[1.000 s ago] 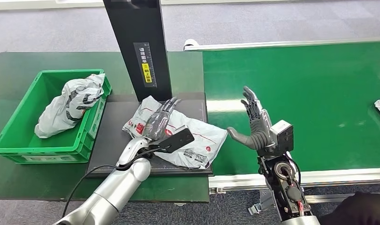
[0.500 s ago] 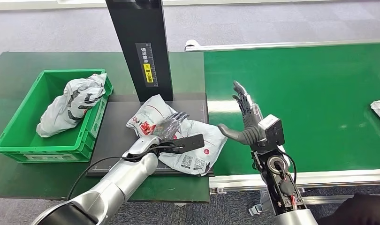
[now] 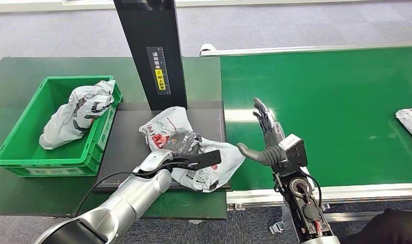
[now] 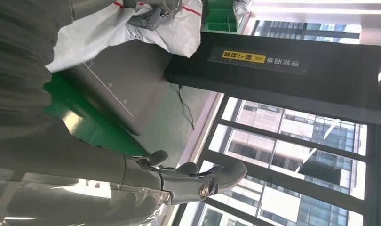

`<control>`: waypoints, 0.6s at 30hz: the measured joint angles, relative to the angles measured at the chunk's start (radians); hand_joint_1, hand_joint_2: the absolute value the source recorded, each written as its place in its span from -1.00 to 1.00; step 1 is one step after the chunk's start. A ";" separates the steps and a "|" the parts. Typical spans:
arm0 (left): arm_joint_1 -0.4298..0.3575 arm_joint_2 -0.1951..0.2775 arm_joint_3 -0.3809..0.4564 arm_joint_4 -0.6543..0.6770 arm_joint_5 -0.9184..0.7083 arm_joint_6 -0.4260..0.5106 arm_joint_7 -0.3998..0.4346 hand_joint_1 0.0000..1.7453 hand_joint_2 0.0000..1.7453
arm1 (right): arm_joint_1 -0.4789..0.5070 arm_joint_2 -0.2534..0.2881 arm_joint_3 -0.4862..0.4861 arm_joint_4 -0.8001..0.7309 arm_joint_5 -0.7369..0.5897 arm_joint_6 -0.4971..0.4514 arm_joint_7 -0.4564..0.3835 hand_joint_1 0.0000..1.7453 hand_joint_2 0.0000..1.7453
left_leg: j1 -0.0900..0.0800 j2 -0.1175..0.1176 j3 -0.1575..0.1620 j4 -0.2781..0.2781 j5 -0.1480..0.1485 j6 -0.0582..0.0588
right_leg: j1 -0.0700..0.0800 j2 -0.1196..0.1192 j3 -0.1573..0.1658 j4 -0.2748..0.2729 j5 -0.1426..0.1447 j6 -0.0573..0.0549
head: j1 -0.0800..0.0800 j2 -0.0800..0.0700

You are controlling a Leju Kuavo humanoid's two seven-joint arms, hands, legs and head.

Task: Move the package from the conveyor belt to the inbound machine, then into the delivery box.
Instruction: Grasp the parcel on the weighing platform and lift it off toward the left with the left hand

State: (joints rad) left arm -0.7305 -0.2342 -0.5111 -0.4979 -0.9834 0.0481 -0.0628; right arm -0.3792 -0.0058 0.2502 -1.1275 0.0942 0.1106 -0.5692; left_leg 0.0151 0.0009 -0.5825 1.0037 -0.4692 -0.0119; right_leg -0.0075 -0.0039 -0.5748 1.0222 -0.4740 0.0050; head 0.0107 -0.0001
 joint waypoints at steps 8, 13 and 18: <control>0.004 0.000 0.001 0.002 0.006 0.026 -0.026 1.00 1.00 | 0.005 0.000 -0.002 -0.005 0.000 0.000 -0.001 -1.00 1.00 | 0.000 0.000 0.000 0.000 0.000 0.000 | 0.000 0.000 0.000 0.000 0.000 0.000 | 0.000 0.000; 0.042 0.002 0.033 -0.025 0.075 0.159 -0.132 1.00 1.00 | 0.022 -0.002 -0.005 -0.025 -0.013 0.018 0.009 -1.00 1.00 | 0.000 0.000 -0.001 0.000 0.000 0.000 | 0.000 0.000 -0.002 0.000 0.000 0.000 | 0.000 0.000; 0.119 0.003 0.077 -0.173 0.254 0.399 -0.398 1.00 1.00 | 0.025 -0.006 -0.007 0.000 -0.211 0.185 0.183 -1.00 1.00 | 0.000 0.000 -0.004 0.000 0.000 0.000 | 0.000 0.000 -0.004 0.000 0.000 0.000 | 0.000 0.000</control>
State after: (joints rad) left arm -0.6120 -0.2309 -0.4343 -0.6708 -0.7291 0.4473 -0.4604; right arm -0.3542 -0.0114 0.2436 -1.1274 -0.1172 0.2958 -0.3861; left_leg 0.0150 0.0013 -0.5868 1.0037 -0.4693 -0.0119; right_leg -0.0075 -0.0034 -0.5789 1.0223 -0.4741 0.0051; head 0.0108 -0.0004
